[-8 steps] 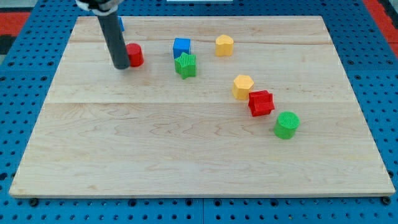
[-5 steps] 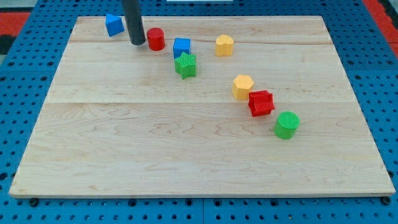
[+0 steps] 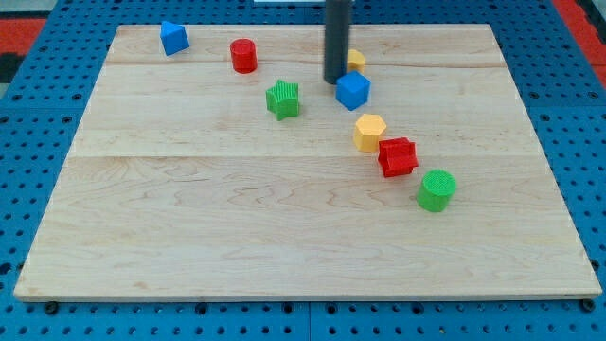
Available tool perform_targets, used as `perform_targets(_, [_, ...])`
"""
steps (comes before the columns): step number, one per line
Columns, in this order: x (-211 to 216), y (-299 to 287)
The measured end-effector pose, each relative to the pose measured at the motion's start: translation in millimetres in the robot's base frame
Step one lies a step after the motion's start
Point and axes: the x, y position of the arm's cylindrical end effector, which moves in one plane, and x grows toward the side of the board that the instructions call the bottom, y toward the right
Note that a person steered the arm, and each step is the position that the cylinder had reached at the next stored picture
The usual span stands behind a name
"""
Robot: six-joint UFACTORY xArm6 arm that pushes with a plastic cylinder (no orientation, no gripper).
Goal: Place the blue cube parallel to the right of the green circle
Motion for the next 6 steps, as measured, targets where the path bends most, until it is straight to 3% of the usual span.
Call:
perform_targets(3, [51.0,24.4])
perform_targets(6, [119.5,101.1])
